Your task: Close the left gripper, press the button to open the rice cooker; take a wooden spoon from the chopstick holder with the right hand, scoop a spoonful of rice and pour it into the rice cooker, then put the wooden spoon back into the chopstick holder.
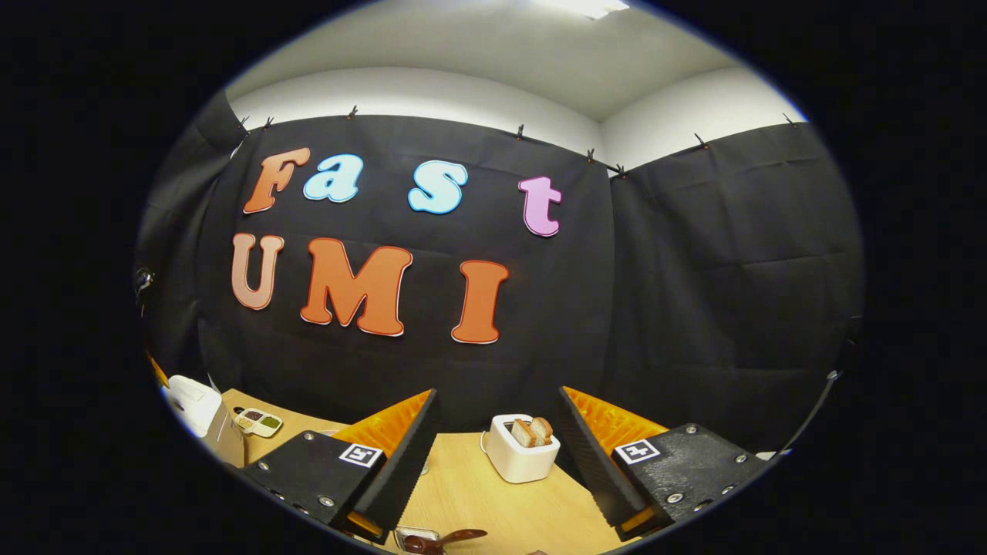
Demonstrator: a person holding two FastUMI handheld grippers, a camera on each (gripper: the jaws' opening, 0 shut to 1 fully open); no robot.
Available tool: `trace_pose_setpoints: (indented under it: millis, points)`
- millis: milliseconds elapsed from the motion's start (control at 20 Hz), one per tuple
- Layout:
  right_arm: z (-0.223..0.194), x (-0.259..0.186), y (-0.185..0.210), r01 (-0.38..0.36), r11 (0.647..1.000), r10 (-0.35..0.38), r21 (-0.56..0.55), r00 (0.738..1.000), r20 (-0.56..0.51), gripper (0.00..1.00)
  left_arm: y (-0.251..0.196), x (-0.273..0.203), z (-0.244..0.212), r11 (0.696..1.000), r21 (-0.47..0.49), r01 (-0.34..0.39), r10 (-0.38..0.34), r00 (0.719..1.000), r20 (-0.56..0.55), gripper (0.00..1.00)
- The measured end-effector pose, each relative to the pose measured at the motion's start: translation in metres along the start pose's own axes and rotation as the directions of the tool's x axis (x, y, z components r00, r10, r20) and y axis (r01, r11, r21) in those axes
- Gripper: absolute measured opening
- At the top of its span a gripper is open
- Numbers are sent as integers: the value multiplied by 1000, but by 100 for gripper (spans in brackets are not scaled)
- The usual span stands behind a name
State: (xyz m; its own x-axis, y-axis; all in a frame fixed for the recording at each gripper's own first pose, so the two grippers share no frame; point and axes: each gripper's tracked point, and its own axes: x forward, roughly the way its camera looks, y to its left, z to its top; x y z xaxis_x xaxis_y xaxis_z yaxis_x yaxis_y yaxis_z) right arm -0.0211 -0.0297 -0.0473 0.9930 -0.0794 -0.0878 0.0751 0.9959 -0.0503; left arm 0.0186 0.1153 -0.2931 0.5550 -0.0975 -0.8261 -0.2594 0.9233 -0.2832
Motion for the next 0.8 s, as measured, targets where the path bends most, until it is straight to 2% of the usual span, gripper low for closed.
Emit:
trace_pose_setpoints:
  millis: [450, 800]
  points:
    - [-14, 0, -7, 23, 1000, -23, -10, 999, -37, 94, 15, 27, -26, 999, -49, -11, 6, 994, -106, 5]
    - [-27, -1, 2, 2, 1000, 0, 25, 998, -63, 94, 17, 31, -28, 999, -2, -36, 36, 992, -120, 7]
